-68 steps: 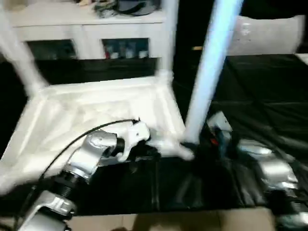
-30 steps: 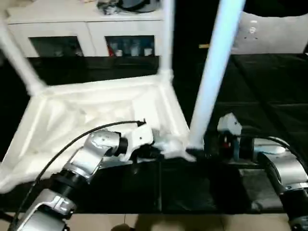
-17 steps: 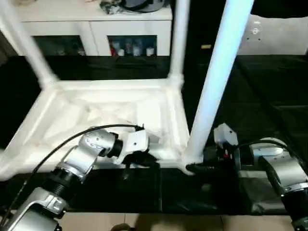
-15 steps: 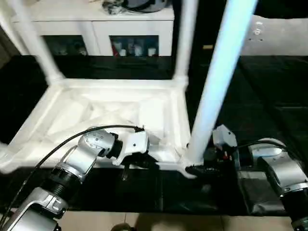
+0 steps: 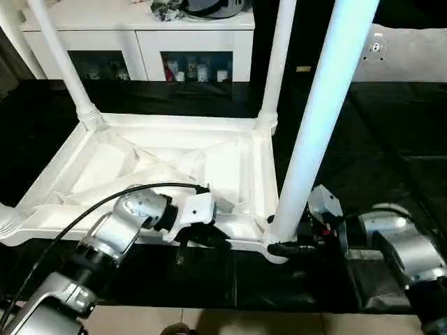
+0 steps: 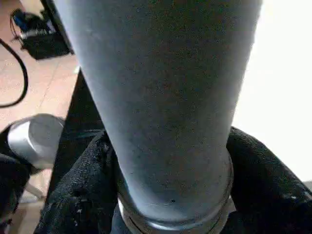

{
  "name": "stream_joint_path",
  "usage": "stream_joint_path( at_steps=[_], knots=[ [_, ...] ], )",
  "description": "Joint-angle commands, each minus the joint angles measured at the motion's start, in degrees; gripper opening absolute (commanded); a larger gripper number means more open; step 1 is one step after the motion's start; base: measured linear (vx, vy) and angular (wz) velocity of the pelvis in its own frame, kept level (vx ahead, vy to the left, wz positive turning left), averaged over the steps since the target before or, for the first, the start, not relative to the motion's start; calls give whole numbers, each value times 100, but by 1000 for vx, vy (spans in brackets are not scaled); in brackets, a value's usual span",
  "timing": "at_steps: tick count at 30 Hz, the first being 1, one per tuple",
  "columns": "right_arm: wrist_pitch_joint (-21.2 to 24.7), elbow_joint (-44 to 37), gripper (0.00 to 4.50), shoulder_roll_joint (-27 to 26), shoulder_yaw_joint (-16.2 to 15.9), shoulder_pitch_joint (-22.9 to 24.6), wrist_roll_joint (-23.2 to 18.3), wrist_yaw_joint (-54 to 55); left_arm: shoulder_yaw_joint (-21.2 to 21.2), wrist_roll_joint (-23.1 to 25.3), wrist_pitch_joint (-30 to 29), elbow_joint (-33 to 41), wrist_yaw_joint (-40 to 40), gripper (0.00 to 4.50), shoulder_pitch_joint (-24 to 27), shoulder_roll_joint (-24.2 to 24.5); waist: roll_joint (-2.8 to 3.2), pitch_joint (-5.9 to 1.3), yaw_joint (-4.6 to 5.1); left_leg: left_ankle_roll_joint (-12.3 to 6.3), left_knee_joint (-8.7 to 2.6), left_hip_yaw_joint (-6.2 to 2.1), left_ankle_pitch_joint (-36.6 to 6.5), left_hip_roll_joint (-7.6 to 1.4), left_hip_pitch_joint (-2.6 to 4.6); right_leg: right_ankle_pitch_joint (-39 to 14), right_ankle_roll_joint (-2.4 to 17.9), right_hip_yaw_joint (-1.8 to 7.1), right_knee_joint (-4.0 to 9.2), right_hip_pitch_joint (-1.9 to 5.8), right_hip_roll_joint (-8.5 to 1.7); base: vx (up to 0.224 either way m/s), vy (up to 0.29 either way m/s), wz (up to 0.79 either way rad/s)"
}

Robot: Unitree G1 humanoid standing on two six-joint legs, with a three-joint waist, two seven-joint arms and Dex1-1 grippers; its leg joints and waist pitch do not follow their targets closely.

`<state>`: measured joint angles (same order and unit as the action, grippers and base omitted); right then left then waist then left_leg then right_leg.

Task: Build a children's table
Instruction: Rotate leg to tighten

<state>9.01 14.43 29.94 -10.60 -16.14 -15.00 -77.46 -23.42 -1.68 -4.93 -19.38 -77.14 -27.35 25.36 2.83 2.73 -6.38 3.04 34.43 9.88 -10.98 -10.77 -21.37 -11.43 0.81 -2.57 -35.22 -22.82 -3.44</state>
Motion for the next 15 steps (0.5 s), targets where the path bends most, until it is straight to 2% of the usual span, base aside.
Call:
stream_joint_path(
  at_steps=[1,2,3,4,7,8,9,10,12,13,14,15],
  knots=[
    [496,-238,273,-285,-45,-10,-151,454,-74,-103,-380,220,159,0,134,-144,-75,-363,17,-425,-374,-50,-735,-245,40,-742,1327,219,382,288,-421,0,0,0],
    [496,-238,272,-285,-45,-10,-151,454,-74,-103,-380,220,159,0,134,-144,-79,-362,26,-403,-377,-51,-737,-244,46,-755,1333,220,377,284,-415,0,0,0],
    [626,-192,272,-385,-36,-46,-60,731,-37,-117,-477,264,281,0,157,-194,-88,-337,43,-363,-386,-45,-883,-229,51,-1032,1290,219,423,268,-420,0,0,0],
    [725,-58,272,-676,29,-149,111,1350,85,-101,-728,317,704,0,177,-389,-82,-296,104,-200,-423,-51,-1132,-217,61,-1616,1162,225,472,252,-428,0,0,0],
    [829,208,272,-1252,247,-367,280,2445,270,-41,-1251,431,1474,0,177,-772,-87,-283,213,14,-463,-95,-1382,-194,72,-2335,944,203,530,265,-443,0,0,0],
    [829,208,272,-1252,247,-367,280,2445,270,-41,-1251,431,1474,0,177,-772,-92,-281,248,33,-475,-107,-1377,-188,48,-2371,905,201,535,281,-445,0,0,0],
    [786,437,272,-1582,371,-489,405,3080,393,36,-1509,444,2011,0,126,-1082,-99,-282,301,44,-482,-115,-1401,-177,34,-2433,834,191,553,286,-439,0,0,0],
    [738,635,272,-1837,502,-573,441,3570,504,124,-1670,386,2473,0,51,-1359,-84,-287,379,58,-464,-104,-1401,-177,56,-2363,876,200,568,248,-438,0,0,0],
    [750,654,272,-1873,527,-583,434,3644,517,139,-1699,381,2541,0,41,-1398,-93,-299,399,25,-450,-100,-1347,-174,64,-2232,910,210,576,252,-438,0,0,0],
    [772,785,272,-2027,662,-653,425,4037,548,192,-1766,337,2776,0,-11,-1550,-100,-313,395,-49,-433,-85,-1241,-169,61,-2017,938,224,560,257,-424,0,0,0],
    [733,970,272,-2188,799,-753,482,4546,600,234,-1844,258,3088,0,-85,-1768,-60,-303,408,-79,-428,-71,-1200,-164,52,-1896,993,230,551,235,-413,0,0,0],
    [689,1033,272,-2247,829,-793,577,4788,625,240,-1897,231,3243,0,-121,-1880,-79,-330,408,-78,-413,-76,-1110,-145,42,-1868,992,211,556,266,-414,0,0,0]
  ],
)
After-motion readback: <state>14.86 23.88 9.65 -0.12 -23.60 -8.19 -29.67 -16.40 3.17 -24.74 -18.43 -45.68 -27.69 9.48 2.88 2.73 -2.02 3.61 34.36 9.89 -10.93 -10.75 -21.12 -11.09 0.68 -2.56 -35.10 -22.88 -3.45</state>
